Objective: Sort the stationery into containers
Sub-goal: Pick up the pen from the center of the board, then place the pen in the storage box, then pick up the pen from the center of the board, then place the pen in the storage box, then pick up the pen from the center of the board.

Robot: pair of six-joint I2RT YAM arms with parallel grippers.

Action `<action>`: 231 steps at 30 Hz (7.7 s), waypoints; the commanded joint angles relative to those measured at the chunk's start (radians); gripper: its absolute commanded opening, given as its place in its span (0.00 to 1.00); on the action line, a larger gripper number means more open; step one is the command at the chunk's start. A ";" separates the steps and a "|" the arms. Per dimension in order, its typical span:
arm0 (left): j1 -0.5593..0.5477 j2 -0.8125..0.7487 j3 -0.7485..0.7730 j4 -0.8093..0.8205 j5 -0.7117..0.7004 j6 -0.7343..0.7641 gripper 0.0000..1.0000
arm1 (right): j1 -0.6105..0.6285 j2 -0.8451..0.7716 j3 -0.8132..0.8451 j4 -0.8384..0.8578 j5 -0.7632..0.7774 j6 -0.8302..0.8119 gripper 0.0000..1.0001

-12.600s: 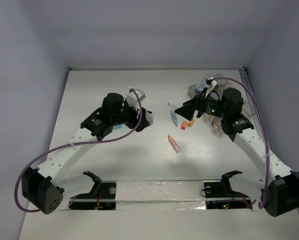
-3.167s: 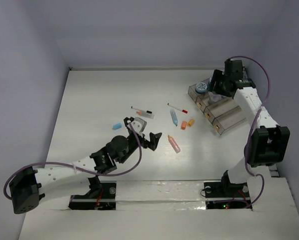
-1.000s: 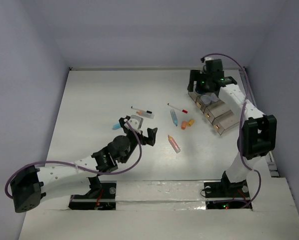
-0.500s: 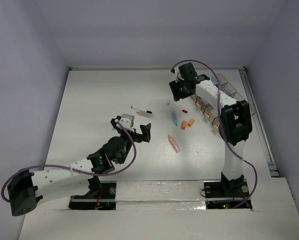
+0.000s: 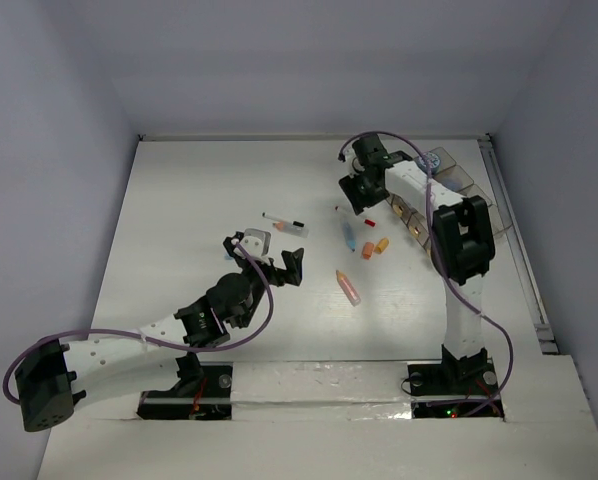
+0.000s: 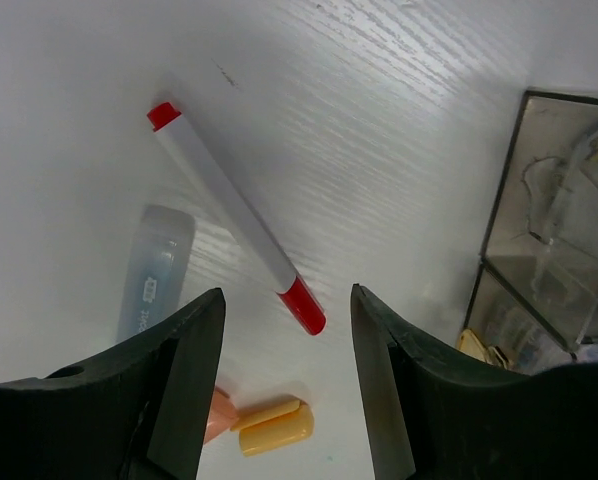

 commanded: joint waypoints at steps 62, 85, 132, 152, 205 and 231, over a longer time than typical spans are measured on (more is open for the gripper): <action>0.001 -0.054 -0.021 0.053 0.029 -0.011 0.99 | -0.557 -0.737 -0.934 0.846 0.109 0.916 0.00; 0.001 -0.067 -0.026 0.061 0.026 -0.018 0.99 | -0.564 -0.786 -0.897 0.976 -0.299 0.783 0.56; 0.375 -0.360 -0.145 -0.071 0.101 -0.316 0.99 | 0.365 0.398 0.472 0.199 -0.026 0.056 0.59; 0.375 -0.358 -0.144 -0.072 0.104 -0.308 0.99 | 0.290 0.390 0.348 0.280 0.135 0.110 0.23; 0.375 -0.300 -0.133 -0.051 0.147 -0.294 0.99 | -0.488 -0.622 -0.926 0.976 0.345 0.966 0.04; 0.375 -0.257 -0.127 -0.039 0.151 -0.304 0.99 | -0.101 -0.628 -0.693 0.859 -0.313 0.368 1.00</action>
